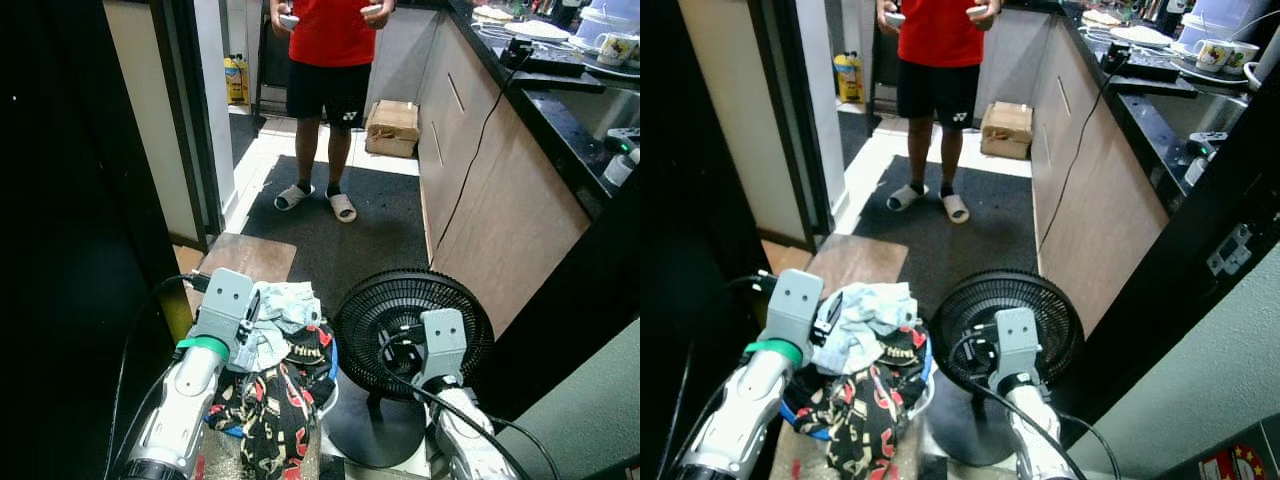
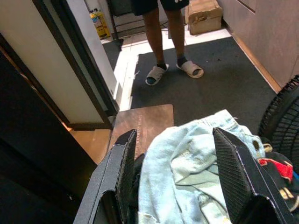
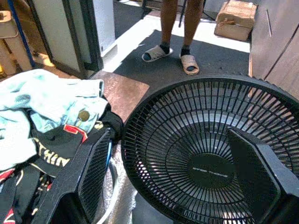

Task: Clothes washing

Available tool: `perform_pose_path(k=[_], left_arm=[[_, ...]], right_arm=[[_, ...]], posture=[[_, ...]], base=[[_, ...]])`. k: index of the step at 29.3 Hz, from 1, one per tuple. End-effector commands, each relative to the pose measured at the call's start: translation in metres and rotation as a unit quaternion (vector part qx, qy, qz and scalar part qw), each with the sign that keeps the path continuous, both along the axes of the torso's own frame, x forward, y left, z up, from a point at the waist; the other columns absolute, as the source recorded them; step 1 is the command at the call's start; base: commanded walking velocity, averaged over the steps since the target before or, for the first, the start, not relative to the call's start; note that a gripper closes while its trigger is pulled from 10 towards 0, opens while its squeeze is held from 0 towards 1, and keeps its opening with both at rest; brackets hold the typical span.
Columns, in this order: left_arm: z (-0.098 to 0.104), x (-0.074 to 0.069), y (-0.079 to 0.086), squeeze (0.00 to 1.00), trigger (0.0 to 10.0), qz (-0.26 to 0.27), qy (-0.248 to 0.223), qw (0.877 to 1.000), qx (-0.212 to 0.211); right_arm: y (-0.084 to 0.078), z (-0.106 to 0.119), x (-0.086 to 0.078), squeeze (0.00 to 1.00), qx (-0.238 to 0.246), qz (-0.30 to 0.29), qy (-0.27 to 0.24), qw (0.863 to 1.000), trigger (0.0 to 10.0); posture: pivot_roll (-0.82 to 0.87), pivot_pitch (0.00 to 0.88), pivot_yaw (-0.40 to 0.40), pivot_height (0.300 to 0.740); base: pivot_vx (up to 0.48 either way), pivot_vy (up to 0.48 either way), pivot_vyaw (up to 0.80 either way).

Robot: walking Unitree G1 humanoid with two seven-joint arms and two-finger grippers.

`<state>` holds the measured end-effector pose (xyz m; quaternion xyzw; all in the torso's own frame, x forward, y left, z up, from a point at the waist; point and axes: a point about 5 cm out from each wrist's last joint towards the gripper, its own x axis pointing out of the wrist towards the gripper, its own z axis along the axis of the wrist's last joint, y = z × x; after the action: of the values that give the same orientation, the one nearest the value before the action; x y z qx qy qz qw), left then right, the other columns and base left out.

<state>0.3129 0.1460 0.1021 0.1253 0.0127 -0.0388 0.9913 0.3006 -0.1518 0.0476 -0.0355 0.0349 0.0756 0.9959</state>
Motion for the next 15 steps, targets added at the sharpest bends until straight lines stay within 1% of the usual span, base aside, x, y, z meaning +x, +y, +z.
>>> perform_pose_path(k=[1, 4, 7, 9, 11, 12, 13, 15], left_arm=[[-0.009, -0.003, -0.002, 0.00, 10.0, -0.005, 0.018, 1.000, 0.001], [-0.013, 0.002, 0.000, 0.00, 10.0, 0.008, 0.035, 0.999, -0.028], [-0.014, 0.004, 0.001, 0.00, 10.0, 0.013, 0.038, 0.999, -0.035], [-0.015, 0.009, 0.005, 0.00, 10.0, 0.030, 0.041, 0.998, -0.039], [-0.015, 0.009, 0.005, 0.00, 10.0, 0.030, 0.041, 0.998, -0.039], [-0.012, 0.011, 0.018, 0.00, 10.0, 0.050, 0.036, 0.997, -0.035], [-0.012, 0.011, 0.018, 0.00, 10.0, 0.050, 0.036, 0.997, -0.035], [-0.010, 0.011, 0.030, 0.00, 10.0, 0.066, 0.031, 0.997, -0.031]], right_arm=[[-0.001, 0.001, -0.001, 0.00, -0.010, 0.004, -0.005, 1.000, 10.0], [-0.001, 0.008, 0.007, 0.00, -0.034, -0.011, -0.020, 0.999, 10.0], [-0.001, 0.011, 0.010, 0.00, -0.042, -0.012, -0.024, 0.999, 10.0], [-0.002, 0.013, 0.013, 0.00, -0.058, -0.003, -0.026, 0.998, 10.0], [-0.002, 0.013, 0.013, 0.00, -0.058, -0.003, -0.026, 0.998, 10.0], [-0.001, 0.012, 0.016, 0.00, -0.071, 0.013, -0.021, 0.997, 10.0], [-0.001, 0.012, 0.016, 0.00, -0.071, 0.013, -0.021, 0.997, 10.0], [0.002, 0.015, 0.019, 0.00, -0.075, 0.025, -0.022, 0.997, 10.0]], posture=[[0.05, 0.039, -0.012, 0.740], [0.06, 0.055, -0.022, 0.740], [0.06, 0.060, -0.025, 0.740], [0.06, 0.077, -0.023, 0.740], [0.06, 0.077, -0.023, 0.740], [0.08, 0.097, -0.034, 0.740], [0.08, 0.097, -0.034, 0.740], [0.08, 0.104, -0.043, 0.740]], base=[[0.000, 0.000, 0.00], [0.000, 0.000, 0.00], [0.000, 0.000, 0.00], [0.000, 0.000, 0.00], [0.000, 0.000, 0.00], [0.000, 0.000, 0.00], [0.000, 0.000, 0.00], [0.000, 0.000, 0.00]])
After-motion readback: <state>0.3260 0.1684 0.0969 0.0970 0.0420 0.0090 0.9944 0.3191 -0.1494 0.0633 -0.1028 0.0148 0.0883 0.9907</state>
